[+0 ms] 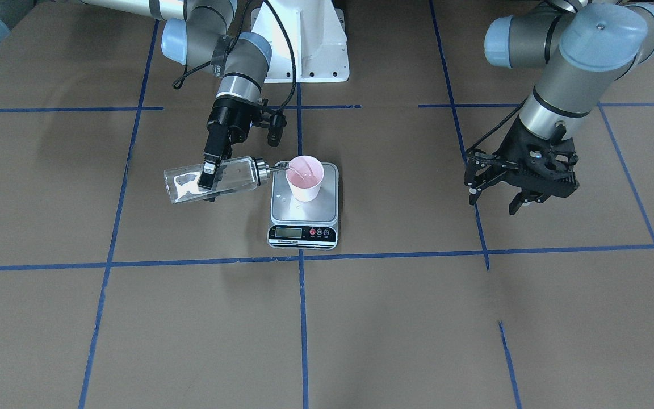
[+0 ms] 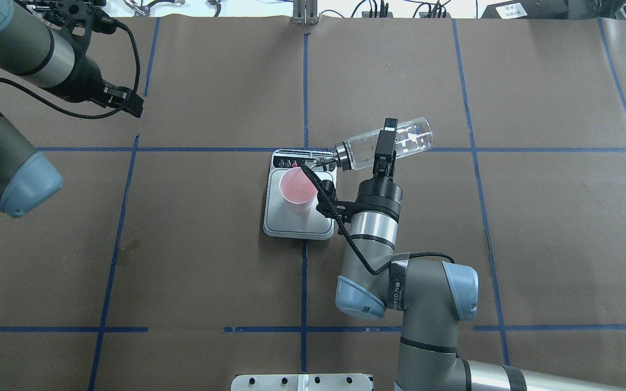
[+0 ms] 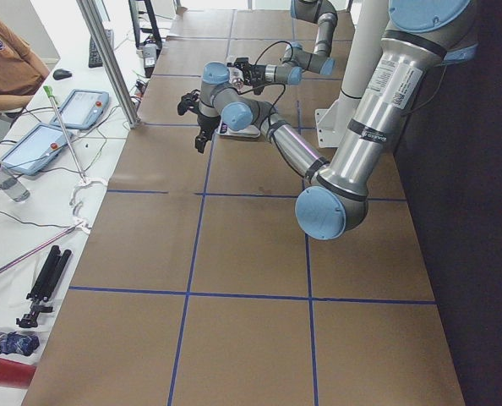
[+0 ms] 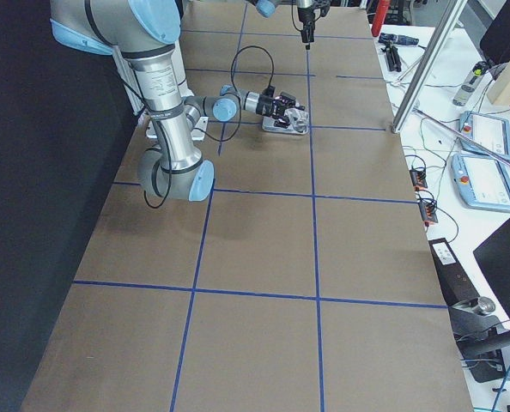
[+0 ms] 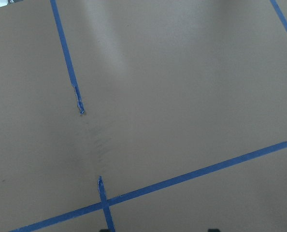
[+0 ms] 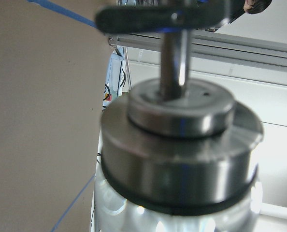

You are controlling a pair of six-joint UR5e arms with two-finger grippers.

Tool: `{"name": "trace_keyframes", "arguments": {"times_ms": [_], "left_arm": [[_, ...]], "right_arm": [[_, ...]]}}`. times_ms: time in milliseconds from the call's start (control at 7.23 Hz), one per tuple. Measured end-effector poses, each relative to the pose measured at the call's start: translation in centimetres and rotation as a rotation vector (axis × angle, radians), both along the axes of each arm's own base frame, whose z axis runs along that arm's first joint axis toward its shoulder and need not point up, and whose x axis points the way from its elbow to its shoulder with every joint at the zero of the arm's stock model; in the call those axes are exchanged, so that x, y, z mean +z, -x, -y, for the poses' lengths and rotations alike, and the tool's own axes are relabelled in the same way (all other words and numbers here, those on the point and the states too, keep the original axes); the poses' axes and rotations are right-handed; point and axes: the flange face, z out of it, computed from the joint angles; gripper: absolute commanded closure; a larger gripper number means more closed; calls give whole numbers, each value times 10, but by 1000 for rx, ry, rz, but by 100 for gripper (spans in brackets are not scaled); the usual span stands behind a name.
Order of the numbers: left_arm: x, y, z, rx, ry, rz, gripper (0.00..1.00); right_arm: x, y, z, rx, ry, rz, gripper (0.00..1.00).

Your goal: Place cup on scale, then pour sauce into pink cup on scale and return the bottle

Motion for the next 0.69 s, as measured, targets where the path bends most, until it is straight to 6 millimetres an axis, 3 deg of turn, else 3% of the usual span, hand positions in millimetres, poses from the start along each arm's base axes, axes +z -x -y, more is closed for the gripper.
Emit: {"name": "trace_keyframes", "arguments": {"times_ms": [691], "left_arm": [[2,-2,0,2,5,1,26]], "right_arm": [[0,-3,0,-5,-8,-69,100]]}}
